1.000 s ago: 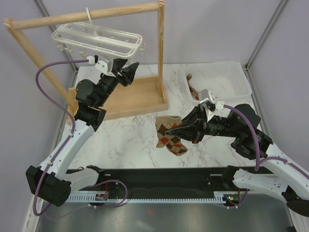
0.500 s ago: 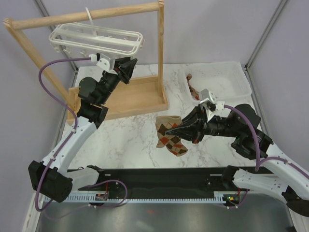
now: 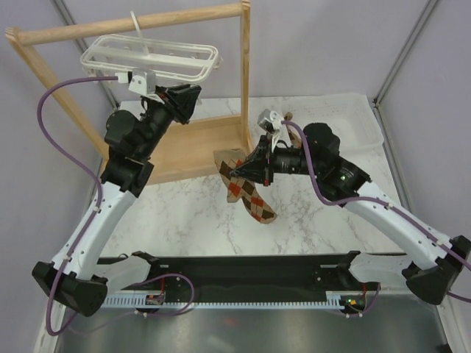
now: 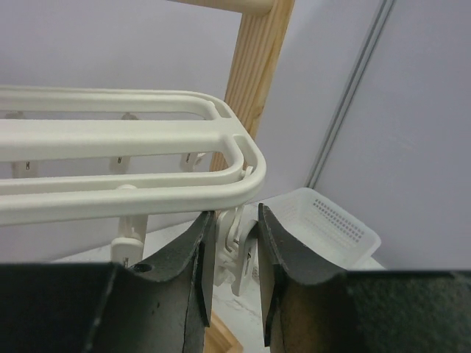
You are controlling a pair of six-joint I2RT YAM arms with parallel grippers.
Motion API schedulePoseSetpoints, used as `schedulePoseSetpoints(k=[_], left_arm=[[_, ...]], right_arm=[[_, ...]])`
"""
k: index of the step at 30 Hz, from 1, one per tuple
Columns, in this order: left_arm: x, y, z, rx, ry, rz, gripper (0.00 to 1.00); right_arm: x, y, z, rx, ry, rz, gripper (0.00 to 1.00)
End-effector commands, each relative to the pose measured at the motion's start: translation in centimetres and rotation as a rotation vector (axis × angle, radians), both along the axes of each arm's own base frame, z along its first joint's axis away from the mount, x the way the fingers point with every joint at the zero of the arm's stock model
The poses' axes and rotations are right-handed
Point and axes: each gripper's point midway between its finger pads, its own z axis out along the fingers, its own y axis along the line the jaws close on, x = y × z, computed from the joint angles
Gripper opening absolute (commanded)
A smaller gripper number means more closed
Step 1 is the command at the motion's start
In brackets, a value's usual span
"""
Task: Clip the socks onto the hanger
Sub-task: Open the clamp at the hanger, then clamp the sock onto the hanger.
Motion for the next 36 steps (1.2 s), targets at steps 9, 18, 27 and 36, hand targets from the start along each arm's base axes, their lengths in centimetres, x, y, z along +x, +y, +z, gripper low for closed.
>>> schedulePoseSetpoints(k=[9, 18, 27, 36], left_arm=[[-5.5, 1.4, 4.1, -0.238, 0.205, -0.076, 0.02], [-6.2, 1.9, 3.6, -0.338, 0.320, -0.127, 0.02], [-6.3, 2.8, 3.3, -0.436, 0.397, -0.169, 0.02], [-7.4, 2.3, 4.9, -0.484, 0.426, -0.240, 0.02]], right_arm=[[1.2, 2.8, 5.2, 0.113, 0.013, 0.381, 0.00], [2.0, 4.1, 7.9, 0.255, 0.129, 0.541, 0.00], [2.2, 4.4, 7.2, 0.267, 0.151, 0.590, 0.00], [3.7, 5.4, 6.4, 0.273, 0.167, 0.568, 0.00]])
